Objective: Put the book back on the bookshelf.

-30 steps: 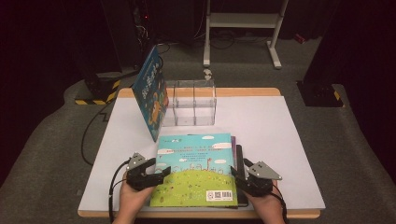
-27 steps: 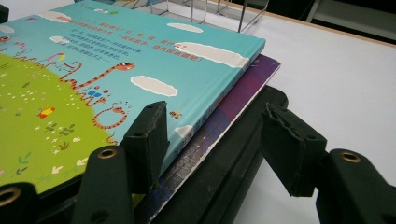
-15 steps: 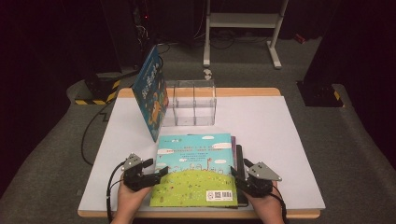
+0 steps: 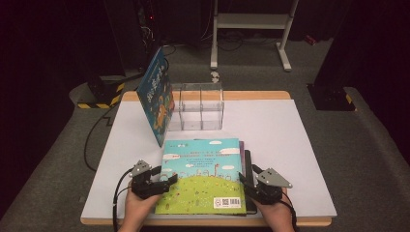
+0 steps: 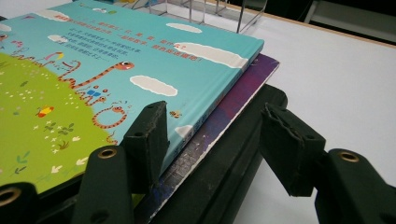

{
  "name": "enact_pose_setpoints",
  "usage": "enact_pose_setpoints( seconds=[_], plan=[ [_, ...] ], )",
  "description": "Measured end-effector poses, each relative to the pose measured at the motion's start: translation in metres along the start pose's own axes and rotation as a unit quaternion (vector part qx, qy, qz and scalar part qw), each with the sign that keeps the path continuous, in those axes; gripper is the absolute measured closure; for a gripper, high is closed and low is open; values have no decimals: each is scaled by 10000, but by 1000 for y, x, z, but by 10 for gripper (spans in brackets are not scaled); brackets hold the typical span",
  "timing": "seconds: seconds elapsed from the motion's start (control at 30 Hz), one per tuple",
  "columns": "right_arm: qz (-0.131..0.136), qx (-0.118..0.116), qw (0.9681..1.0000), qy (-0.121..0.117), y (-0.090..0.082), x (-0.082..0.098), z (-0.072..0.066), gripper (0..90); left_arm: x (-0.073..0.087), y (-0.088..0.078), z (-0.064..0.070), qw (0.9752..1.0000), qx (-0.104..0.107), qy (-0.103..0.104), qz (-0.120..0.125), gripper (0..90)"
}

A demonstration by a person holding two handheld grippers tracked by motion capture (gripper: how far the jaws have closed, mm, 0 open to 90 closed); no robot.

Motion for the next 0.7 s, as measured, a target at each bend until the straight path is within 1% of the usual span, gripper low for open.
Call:
enact_pose_setpoints(
  seconds=[0.07,0.1,0.2,0.3,0.37,0.7],
  plan=[
    [10,-6,10000,-9,0,0,0,412,-1,0,0,10000,-13,-44,9,185],
    [-1,-15,10000,-8,0,0,0,410,-1,0,-1,10000,-26,-6,-17,194],
    [-8,-17,10000,-20,0,0,0,410,-1,0,-1,10000,-31,-3,-23,200],
    [-14,-11,10000,-30,-1,0,0,410,-1,1,0,10000,-41,-38,11,201],
    [-16,2,10000,-40,-1,0,1,410,-1,1,0,10000,-36,-1,-26,201],
    [-37,40,10000,-31,-3,1,4,409,0,3,4,10000,-23,28,-37,201]
  ],
)
Point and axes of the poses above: each handheld gripper's, and its own axes: y roughly forward along the jaws, x roughly out of its underside, z roughly to its right, the point moved 6 cm from there along y, roughly forward along the jaws, and after that the axes turned 4 degrees about x, right-handed, at the moved point
